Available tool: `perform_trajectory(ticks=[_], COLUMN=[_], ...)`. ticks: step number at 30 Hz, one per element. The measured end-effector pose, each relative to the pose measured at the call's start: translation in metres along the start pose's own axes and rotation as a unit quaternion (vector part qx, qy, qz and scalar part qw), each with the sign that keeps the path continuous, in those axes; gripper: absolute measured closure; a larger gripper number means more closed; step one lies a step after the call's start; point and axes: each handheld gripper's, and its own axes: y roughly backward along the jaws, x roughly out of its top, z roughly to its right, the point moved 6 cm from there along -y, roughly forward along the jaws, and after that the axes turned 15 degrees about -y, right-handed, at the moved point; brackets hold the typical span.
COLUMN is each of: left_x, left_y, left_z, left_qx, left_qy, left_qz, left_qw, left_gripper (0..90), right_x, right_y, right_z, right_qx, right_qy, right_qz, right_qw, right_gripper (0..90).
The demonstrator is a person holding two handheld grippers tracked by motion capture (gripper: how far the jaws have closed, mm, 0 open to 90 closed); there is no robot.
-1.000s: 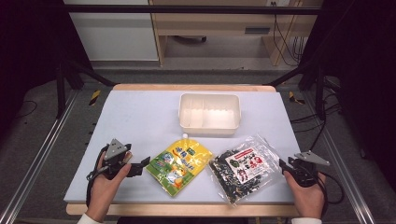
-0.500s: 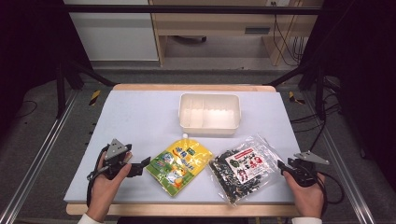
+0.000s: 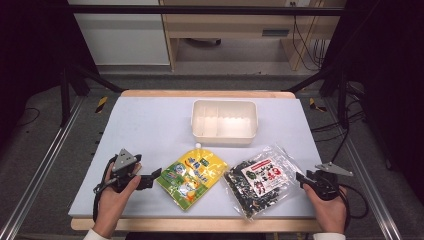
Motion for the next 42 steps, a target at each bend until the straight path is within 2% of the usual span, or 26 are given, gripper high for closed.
perform_trajectory(ticks=[4,5,6,9,16,21,25,29,35,36,37,40,42], left_x=[0.0,0.0,0.0,0.0,0.001,0.001,0.001,0.002,0.0,0.0,0.0,0.002,0.003], left_y=[0.0,0.0,0.0,0.0,0.0,0.001,0.001,0.001,0.002,0.002,0.002,0.001,0.001], left_z=[0.001,0.001,0.002,0.001,0.001,0.001,0.001,0.001,0.0,-0.001,-0.003,-0.002,-0.001], left_qx=[-0.002,-0.002,-0.001,-0.001,0.0,0.001,0.001,0.001,0.003,0.003,0.008,0.004,0.001], left_qy=[-0.005,-0.005,-0.004,-0.004,-0.004,-0.006,-0.008,-0.009,-0.015,-0.017,-0.015,-0.016,-0.021], left_qz=[-0.003,-0.003,-0.001,-0.002,-0.001,-0.001,-0.001,-0.001,-0.006,-0.006,-0.004,-0.002,-0.002], left_qw=[1.0,1.0,1.0,1.0,1.0,1.0,1.0,1.0,0.9999,0.9998,0.9998,0.9999,0.9998], left_gripper=[8.4,8.4,8.4,8.3,8.4,8.4,8.4,8.4,10.1,10.1,10.2,10.2,10.1], right_x=[-0.001,-0.001,-0.001,-0.002,-0.003,-0.003,-0.003,-0.002,0.004,0.012,0.016,0.029,0.035], right_y=[0.0,0.0,0.0,0.0,-0.001,0.0,0.001,0.003,0.017,0.027,0.032,0.047,0.052], right_z=[-0.001,-0.001,-0.001,0.0,0.0,-0.002,-0.004,-0.005,-0.008,-0.009,-0.009,-0.015,-0.016], right_qx=[0.008,0.008,0.003,0.001,-0.01,-0.013,-0.007,-0.005,0.01,0.027,0.028,0.027,0.03], right_qy=[-0.004,-0.004,-0.004,-0.003,0.019,0.04,0.039,0.042,0.035,0.025,0.034,0.067,0.073], right_qz=[-0.003,-0.003,-0.004,-0.007,-0.013,-0.024,-0.027,-0.024,-0.013,0.003,0.012,0.031,0.035], right_qw=[1.0,1.0,1.0,1.0,0.9997,0.9989,0.9989,0.9988,0.9992,0.9993,0.9989,0.9969,0.9963], right_gripper=[61.1,61.1,67.1,69.3,73.0,83.3,88.2,89.2,89.6,89.7,89.7,89.7,89.7])
